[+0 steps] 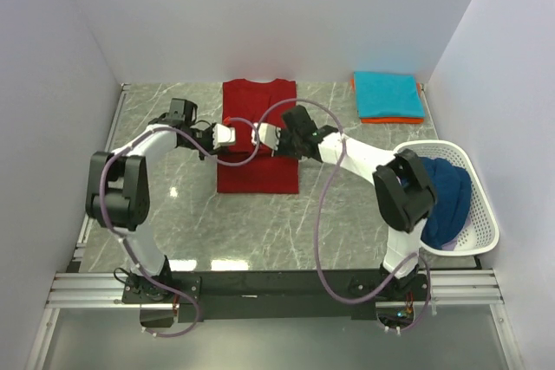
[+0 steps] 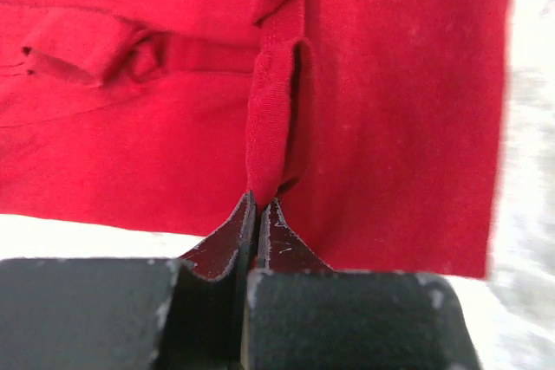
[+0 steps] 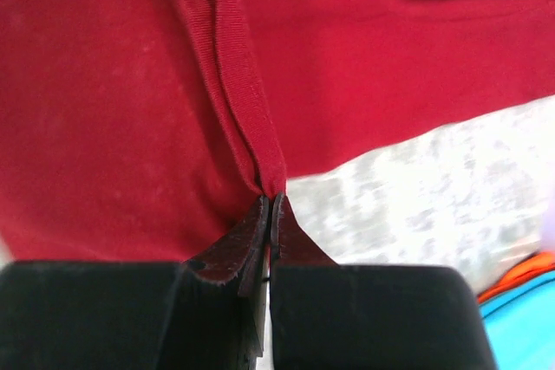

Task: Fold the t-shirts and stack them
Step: Fold the tshirt

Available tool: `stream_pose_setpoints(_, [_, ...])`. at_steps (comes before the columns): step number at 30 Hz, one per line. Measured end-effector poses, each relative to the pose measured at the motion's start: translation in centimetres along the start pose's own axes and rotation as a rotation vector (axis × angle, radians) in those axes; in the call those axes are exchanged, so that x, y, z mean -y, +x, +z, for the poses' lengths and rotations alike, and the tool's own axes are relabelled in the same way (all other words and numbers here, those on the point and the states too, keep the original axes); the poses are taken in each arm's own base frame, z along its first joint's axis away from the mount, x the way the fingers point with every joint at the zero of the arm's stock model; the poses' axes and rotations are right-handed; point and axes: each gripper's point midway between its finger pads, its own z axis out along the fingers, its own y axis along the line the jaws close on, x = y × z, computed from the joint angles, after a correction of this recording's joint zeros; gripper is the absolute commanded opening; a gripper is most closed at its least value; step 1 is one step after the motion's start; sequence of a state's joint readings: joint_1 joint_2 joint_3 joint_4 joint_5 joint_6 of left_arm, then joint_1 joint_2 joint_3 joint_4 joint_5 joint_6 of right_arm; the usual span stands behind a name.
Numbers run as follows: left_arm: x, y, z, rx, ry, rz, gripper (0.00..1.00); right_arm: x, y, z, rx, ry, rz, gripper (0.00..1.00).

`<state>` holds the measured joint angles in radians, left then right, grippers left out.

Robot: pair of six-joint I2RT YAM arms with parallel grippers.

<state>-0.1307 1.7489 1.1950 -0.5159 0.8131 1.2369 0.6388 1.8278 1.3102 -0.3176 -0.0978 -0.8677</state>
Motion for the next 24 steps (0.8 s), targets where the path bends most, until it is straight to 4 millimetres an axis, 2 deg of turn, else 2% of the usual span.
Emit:
stream_pose_setpoints(2, [-1.3, 0.7, 0.7, -0.003, -0.01, 0.003, 0.01, 1.7, 0.0, 1.1, -0.001, 0.016, -0.01, 0.0])
stream_pose_setpoints(7, [-3.8, 2.4, 2.0, -0.013, -0.037, 0.01, 0.01, 4.6, 0.2, 3.4, -0.005, 0.034, -0.031, 0.0])
stream_pose_setpoints(14, [-7.3, 3.3, 3.1, -0.022, -0.075, 0.022, 0.0, 5.8, 0.8, 5.9, -0.019, 0.03, -0.055, 0.0])
stream_pose_setpoints(19, [-8.1, 4.0, 3.5, -0.033, -0.086, 0.017, 0.02, 6.1, 1.2, 7.1, -0.027, 0.028, -0.065, 0.0])
stream_pose_setpoints(22, [-8.5, 4.3, 3.7, -0.033, -0.099, 0.01, 0.15, 6.3, 1.4, 7.2, -0.036, 0.035, -0.064, 0.14])
stream_pose_setpoints(23, [-8.6, 4.3, 3.8, -0.032, -0.104, 0.007, 0.18, 6.7, 1.2, 7.2, -0.037, 0.046, -0.063, 0.24])
stream_pose_setpoints(24, [-8.8, 4.3, 3.8, -0.032, -0.111, 0.001, 0.22, 7.1, 1.0, 7.1, -0.035, 0.058, -0.059, 0.28])
